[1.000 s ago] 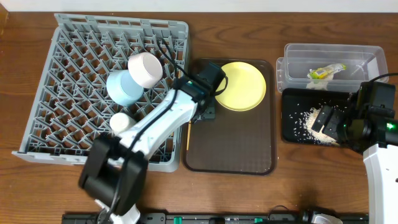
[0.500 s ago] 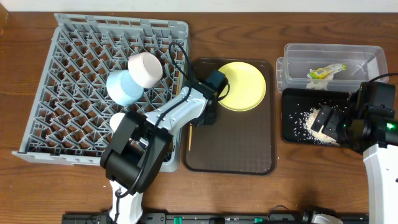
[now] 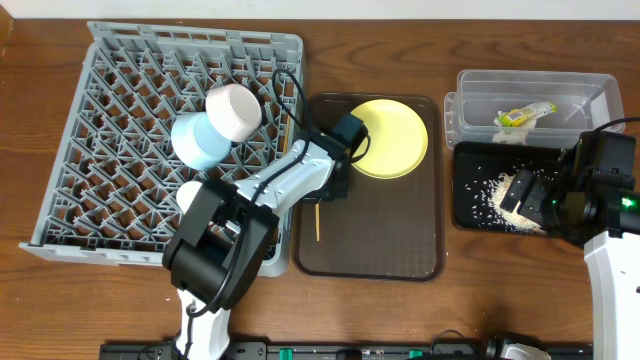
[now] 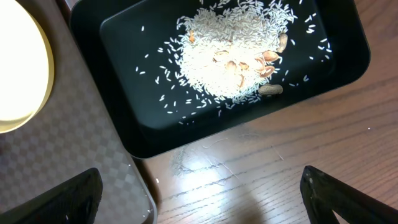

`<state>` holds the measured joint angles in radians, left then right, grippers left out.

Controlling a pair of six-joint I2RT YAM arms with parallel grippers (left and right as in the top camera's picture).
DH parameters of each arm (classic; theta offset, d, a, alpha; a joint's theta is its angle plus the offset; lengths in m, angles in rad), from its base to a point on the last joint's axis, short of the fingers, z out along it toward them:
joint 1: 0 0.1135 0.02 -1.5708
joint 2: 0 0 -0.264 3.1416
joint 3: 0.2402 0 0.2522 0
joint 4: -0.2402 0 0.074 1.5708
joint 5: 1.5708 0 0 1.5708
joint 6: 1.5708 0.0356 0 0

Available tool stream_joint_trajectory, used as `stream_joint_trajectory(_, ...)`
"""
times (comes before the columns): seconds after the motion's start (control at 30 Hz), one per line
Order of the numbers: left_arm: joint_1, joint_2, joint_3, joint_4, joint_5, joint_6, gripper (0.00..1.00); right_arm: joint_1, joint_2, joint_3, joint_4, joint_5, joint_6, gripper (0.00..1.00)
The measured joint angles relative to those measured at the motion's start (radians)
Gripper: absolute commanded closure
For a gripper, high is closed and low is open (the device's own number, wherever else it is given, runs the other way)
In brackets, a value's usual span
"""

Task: Sort waste into correct bins and load items into the dishwasher
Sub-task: 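Return the left gripper to the tray and grasp the second chopstick, then carry the second chopstick to the rack and release it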

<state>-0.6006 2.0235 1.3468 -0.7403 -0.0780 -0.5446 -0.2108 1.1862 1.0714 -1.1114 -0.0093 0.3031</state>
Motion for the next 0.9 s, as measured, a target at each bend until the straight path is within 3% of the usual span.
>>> stream_joint_trajectory(0.4, -0.003, -0.029, 0.007, -0.111, 0.016, 0.01, 0.94, 0.0, 0.0, 0.0, -0.003, -0.002, 0.0, 0.01)
stream_joint_trajectory(0.73, 0.018, -0.407, 0.038, -0.132, 0.046, 0.191, 0.94, 0.0, 0.0, 0.0, -0.003, -0.002, 0.0, 0.01)
stream_joint_trajectory(0.9, 0.105, -0.446, 0.043, -0.145, 0.046, 0.267, 0.94, 0.0, 0.0, 0.0, -0.003, -0.002, 0.0, 0.01)
